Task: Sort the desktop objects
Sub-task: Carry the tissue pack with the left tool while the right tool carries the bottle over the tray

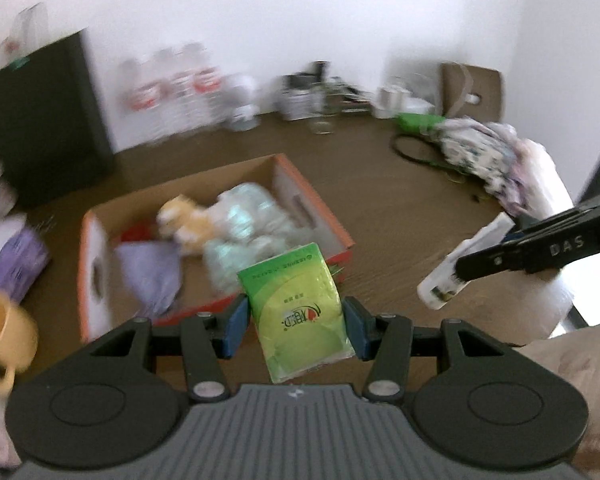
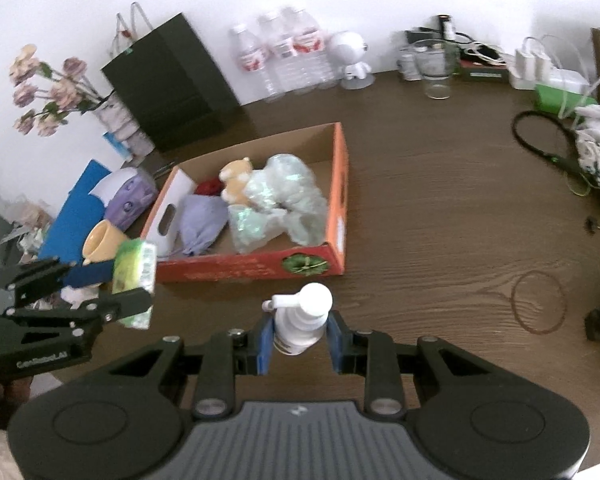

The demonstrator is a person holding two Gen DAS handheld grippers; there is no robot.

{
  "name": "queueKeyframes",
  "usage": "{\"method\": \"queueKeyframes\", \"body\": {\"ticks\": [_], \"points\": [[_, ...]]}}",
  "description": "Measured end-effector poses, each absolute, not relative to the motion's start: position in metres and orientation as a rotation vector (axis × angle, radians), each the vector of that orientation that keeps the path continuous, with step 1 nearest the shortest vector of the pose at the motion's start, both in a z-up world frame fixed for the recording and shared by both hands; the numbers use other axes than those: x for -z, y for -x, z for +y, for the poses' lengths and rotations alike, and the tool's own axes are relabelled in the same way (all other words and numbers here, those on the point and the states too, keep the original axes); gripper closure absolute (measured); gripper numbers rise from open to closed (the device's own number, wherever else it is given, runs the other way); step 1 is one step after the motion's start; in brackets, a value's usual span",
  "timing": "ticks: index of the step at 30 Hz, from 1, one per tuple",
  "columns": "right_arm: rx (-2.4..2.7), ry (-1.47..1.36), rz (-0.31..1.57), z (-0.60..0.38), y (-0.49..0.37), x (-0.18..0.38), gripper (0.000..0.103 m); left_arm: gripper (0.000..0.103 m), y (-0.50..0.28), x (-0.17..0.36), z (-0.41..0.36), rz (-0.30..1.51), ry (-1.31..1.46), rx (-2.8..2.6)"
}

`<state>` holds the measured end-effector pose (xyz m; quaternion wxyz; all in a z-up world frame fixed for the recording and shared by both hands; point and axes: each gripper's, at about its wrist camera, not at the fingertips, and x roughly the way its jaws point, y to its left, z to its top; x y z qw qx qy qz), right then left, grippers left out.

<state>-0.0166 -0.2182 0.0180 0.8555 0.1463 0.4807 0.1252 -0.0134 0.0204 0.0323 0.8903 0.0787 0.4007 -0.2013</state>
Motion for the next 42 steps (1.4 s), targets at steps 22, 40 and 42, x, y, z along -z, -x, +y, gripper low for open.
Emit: {"method": "queueKeyframes", "body": {"ticks": [22,40,42], "points": [[-0.432,-0.253,1.038,-0.166,-0.028,-0.017,0.076,0.051,0.010,-0.030,0.083,0.860,0.004,0.210],[-0.457,-0.269,1.041,-0.156,-0.098,-0.017,0.076,0.051,-0.064,-0.030,0.076,0.832,0.000,0.232],[-0.455,-0.273,1.034,-0.154,-0.109,-0.016,0.076,0.051,-0.074,-0.030,0.074,0.827,-0.002,0.238]]}}
